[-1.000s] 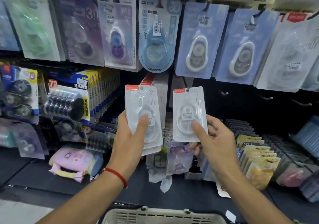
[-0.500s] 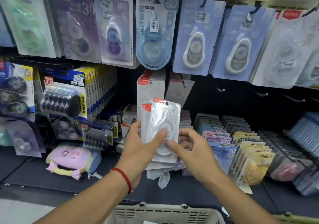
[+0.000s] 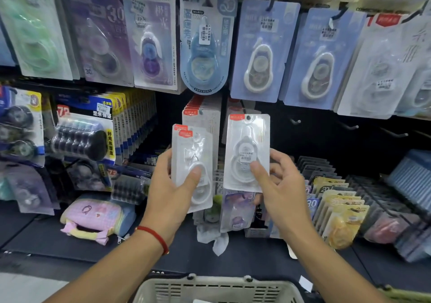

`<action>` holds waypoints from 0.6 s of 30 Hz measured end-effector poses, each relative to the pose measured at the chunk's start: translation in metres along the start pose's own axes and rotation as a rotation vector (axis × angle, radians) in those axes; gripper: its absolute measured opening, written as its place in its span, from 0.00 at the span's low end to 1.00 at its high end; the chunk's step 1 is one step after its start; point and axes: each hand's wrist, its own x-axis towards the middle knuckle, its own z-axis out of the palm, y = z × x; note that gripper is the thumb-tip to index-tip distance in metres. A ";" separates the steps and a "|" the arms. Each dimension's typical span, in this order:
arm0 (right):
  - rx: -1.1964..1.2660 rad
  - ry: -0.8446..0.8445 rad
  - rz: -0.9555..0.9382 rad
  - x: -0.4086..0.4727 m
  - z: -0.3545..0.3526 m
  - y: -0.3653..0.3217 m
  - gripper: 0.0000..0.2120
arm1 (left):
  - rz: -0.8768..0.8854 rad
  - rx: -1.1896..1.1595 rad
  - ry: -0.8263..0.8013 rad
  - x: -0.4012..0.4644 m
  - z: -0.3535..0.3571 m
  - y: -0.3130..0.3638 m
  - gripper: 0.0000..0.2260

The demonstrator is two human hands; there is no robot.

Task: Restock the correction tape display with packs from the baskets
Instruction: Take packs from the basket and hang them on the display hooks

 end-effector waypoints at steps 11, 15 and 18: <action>0.075 -0.004 -0.004 0.003 -0.001 -0.004 0.20 | 0.067 0.028 0.056 -0.002 -0.002 0.007 0.22; 0.073 -0.008 -0.013 0.003 -0.002 0.000 0.20 | 0.079 0.022 0.069 -0.003 0.000 0.007 0.22; -0.226 0.011 0.106 0.009 -0.007 0.012 0.29 | 0.086 0.021 0.065 -0.003 0.000 0.008 0.22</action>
